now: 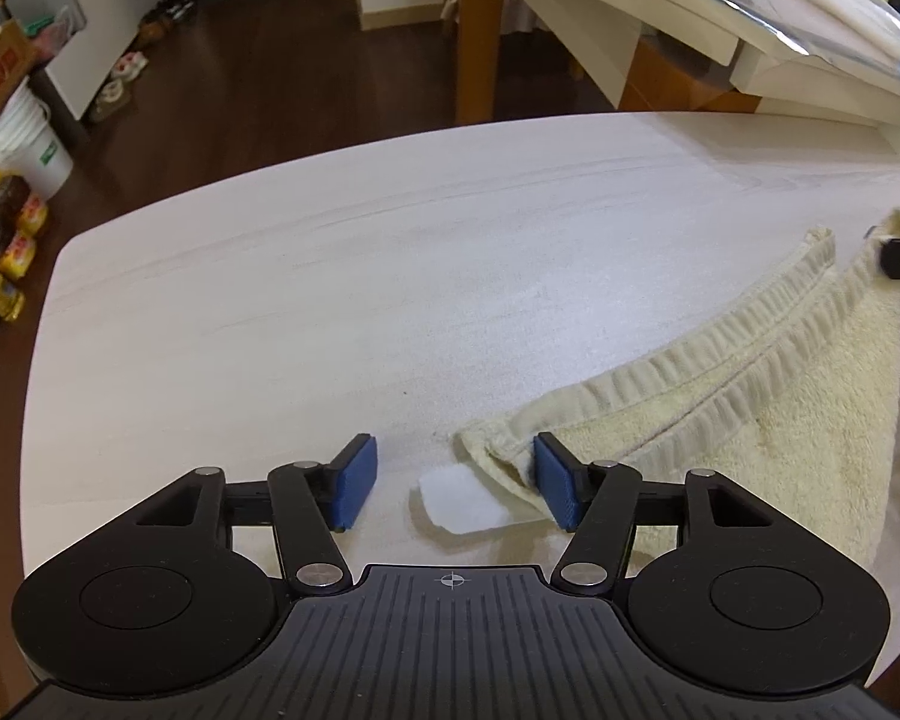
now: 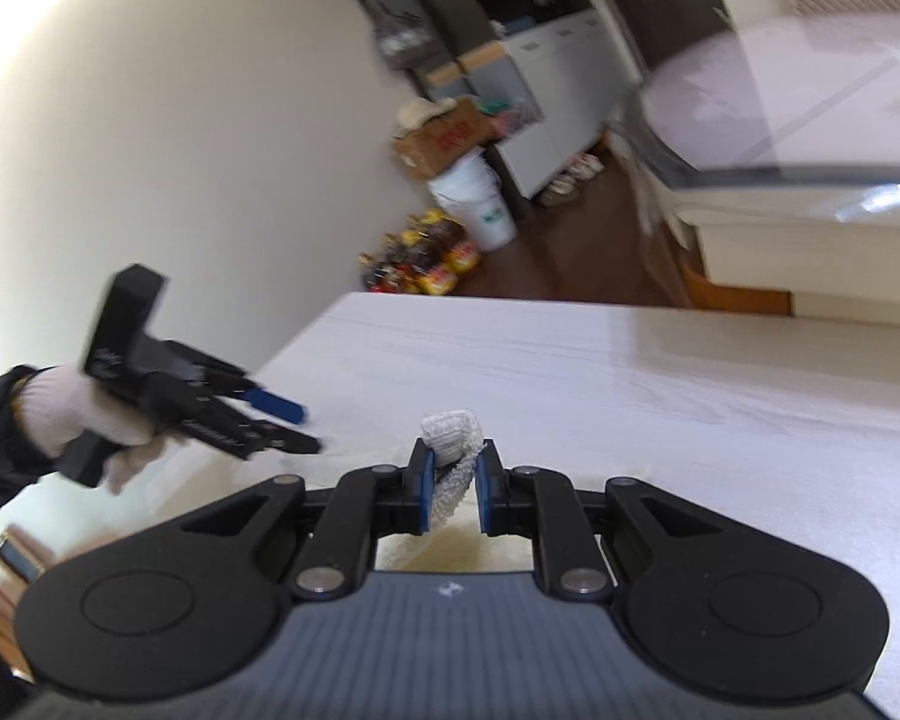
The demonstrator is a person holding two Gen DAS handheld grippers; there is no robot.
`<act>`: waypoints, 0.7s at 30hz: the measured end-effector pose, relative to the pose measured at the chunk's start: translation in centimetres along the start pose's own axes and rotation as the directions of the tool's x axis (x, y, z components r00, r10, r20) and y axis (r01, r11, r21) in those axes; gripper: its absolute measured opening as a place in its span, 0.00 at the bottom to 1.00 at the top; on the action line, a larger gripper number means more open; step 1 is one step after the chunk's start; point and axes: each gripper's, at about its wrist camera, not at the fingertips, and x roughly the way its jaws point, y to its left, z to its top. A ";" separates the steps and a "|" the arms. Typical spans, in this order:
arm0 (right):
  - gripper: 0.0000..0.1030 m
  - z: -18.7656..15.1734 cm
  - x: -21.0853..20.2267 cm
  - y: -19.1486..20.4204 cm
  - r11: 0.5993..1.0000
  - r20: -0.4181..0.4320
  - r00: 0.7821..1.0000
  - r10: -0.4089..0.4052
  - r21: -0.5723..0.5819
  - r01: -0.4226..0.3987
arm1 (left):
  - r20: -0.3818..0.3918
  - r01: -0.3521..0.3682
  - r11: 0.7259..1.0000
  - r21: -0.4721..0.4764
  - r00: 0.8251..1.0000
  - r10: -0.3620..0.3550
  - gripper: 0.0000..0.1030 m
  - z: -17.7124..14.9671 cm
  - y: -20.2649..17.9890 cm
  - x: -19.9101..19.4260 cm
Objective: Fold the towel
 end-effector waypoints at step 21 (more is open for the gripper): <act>0.14 -0.3 0.5 -1.7 0.993 0.010 0.995 -0.098 0.073 0.097 | -0.008 -0.012 1.000 0.020 1.000 0.012 0.63 1.0 -0.5 -0.3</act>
